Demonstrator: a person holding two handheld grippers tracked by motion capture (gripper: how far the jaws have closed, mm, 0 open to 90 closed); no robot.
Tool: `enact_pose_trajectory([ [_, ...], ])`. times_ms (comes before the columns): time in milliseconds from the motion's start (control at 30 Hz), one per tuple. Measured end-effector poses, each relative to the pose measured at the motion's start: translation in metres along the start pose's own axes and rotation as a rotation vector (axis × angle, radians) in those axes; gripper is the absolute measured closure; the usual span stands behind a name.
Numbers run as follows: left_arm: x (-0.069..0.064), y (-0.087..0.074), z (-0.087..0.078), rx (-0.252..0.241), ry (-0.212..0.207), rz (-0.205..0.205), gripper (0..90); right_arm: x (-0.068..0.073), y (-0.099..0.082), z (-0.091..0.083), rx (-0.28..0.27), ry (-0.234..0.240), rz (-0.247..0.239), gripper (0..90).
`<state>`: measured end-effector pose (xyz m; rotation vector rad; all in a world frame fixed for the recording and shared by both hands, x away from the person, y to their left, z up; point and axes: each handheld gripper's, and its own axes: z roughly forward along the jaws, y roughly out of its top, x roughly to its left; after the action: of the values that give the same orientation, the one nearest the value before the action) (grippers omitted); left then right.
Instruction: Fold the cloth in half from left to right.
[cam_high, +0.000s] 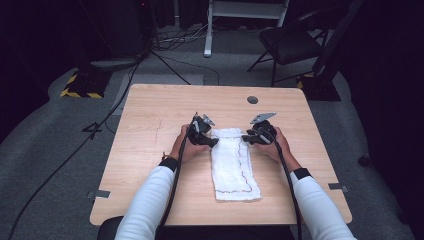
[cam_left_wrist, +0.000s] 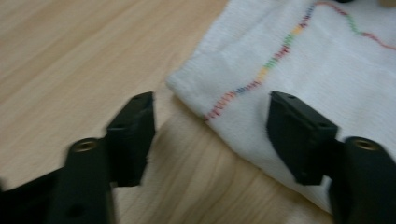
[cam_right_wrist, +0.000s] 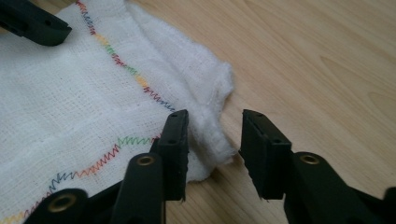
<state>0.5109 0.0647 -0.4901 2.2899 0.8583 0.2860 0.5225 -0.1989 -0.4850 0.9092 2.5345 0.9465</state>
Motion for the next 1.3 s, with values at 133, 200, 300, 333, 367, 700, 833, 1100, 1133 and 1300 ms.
enact_pose_trajectory([
  [133, 0.001, 0.000, -0.001, 0.005, -0.043, 0.012, 51.6, 0.004, 0.000, 0.000, -0.013, 0.019, -0.025, 84.6],
  [200, 0.000, 0.002, -0.002, 0.012, -0.041, 0.021, 56.3, 0.007, 0.003, -0.003, -0.034, -0.011, -0.049, 87.1],
  [300, -0.002, 0.003, -0.003, 0.014, -0.052, 0.031, 65.9, 0.009, 0.009, -0.009, -0.072, -0.030, -0.070, 87.6],
  [333, -0.002, 0.003, -0.003, 0.015, -0.049, 0.031, 67.6, 0.010, 0.012, -0.010, -0.087, -0.037, -0.070, 87.7],
  [367, -0.001, 0.003, -0.003, 0.012, -0.047, 0.033, 67.5, 0.010, 0.015, -0.011, -0.099, -0.042, -0.068, 87.6],
  [700, 0.010, -0.005, -0.006, -0.019, -0.019, -0.064, 52.8, 0.012, 0.034, 0.015, -0.078, -0.157, -0.072, 71.1],
  [833, 0.012, -0.006, -0.006, -0.036, 0.011, -0.090, 39.0, 0.008, 0.031, 0.017, -0.074, -0.129, -0.034, 62.8],
  [1100, 0.009, 0.000, 0.002, -0.067, 0.036, -0.098, 27.5, 0.000, 0.022, 0.022, -0.042, 0.005, 0.046, 45.5],
  [1133, 0.009, 0.001, 0.005, -0.058, 0.040, -0.099, 27.4, 0.000, 0.021, 0.025, -0.029, 0.005, 0.048, 44.7],
  [1300, 0.010, 0.000, 0.011, -0.055, 0.026, -0.116, 26.6, -0.003, 0.019, 0.027, -0.035, 0.035, 0.082, 47.7],
])
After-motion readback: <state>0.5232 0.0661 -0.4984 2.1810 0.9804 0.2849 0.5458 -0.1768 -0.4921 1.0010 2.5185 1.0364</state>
